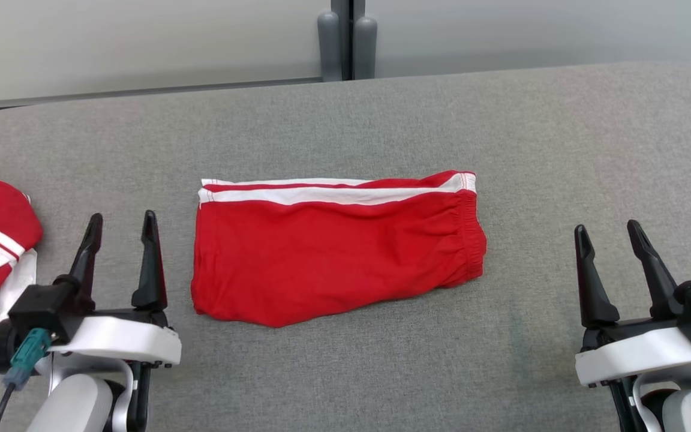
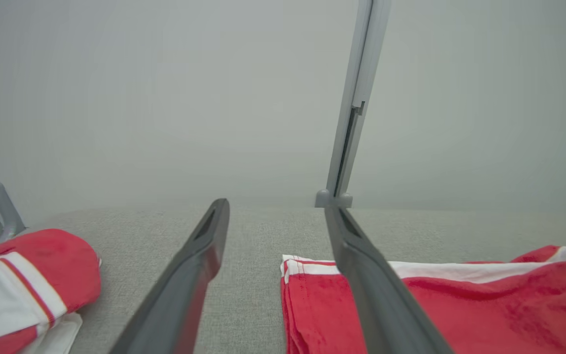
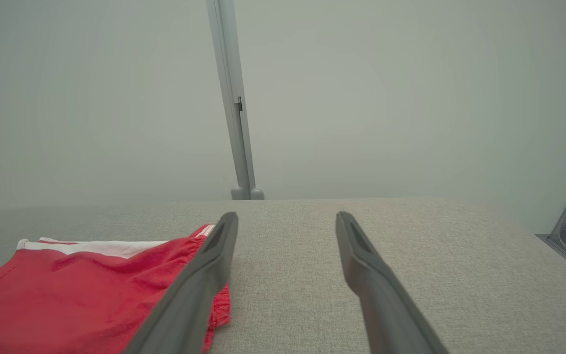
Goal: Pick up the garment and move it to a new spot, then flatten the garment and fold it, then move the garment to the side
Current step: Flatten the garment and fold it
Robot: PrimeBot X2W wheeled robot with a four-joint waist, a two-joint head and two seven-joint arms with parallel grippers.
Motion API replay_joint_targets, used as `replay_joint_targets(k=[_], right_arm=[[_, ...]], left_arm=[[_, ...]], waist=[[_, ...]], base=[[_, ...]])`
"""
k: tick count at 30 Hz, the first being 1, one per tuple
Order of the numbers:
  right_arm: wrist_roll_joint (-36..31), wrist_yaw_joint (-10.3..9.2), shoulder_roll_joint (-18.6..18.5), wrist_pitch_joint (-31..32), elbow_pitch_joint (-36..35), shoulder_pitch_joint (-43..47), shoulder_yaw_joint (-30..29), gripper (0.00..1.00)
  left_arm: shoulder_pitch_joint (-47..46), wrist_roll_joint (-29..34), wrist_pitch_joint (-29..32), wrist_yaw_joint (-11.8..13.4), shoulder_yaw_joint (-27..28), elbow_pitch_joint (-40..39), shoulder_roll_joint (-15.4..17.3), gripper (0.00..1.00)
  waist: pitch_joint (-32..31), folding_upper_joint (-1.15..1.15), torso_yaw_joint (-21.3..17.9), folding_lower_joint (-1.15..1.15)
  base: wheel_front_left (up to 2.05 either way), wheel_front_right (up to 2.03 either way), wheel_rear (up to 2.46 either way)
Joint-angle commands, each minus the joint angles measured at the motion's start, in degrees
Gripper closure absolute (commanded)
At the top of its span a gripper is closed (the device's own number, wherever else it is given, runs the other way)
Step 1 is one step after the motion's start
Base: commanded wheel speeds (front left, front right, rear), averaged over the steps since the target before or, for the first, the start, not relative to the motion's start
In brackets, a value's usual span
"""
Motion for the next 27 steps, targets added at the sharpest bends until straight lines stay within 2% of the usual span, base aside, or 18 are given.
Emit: replay_joint_targets(k=[1,5,18,23,27], right_arm=[[-0.23,-0.1,-0.25,0.26,-0.41,0.48,0.06,0.0],[-0.11,-0.1,-0.49,1.19,-0.9,1.53,0.29,0.0],[0.32,-0.1,-0.78,2.18,-2.04,2.26,-0.3,0.0],[0.27,-0.1,-1.46,2.53,-1.59,1.38,-1.0,0.0],[0.56,-0.1,-2.43,3.54,0.13,-0.45,-0.41,0.0]], left_arm=[[0.76,0.53,-0.29,-0.44,0.38,-0.82,0.26,0.0],[3.19,0.59,-0.27,-1.37,0.78,-1.52,1.05,0.0],[4.6,1.79,0.24,-0.13,-0.17,-3.61,1.81,0.0],[3.42,2.1,0.52,-0.15,-0.76,-4.91,1.85,0.0],[1.54,2.61,0.62,-0.56,-1.64,-6.37,1.23,0.0]], waist=[[-0.61,0.0,0.22,0.0],[-1.87,0.0,0.15,0.0],[-2.07,0.0,0.09,0.0],[-0.86,0.0,1.63,0.0],[1.72,0.0,4.3,0.0]], base=[[0.0,0.0,0.0],[0.0,0.0,0.0],[0.0,0.0,0.0],[0.0,0.0,0.0],[0.0,0.0,0.0]])
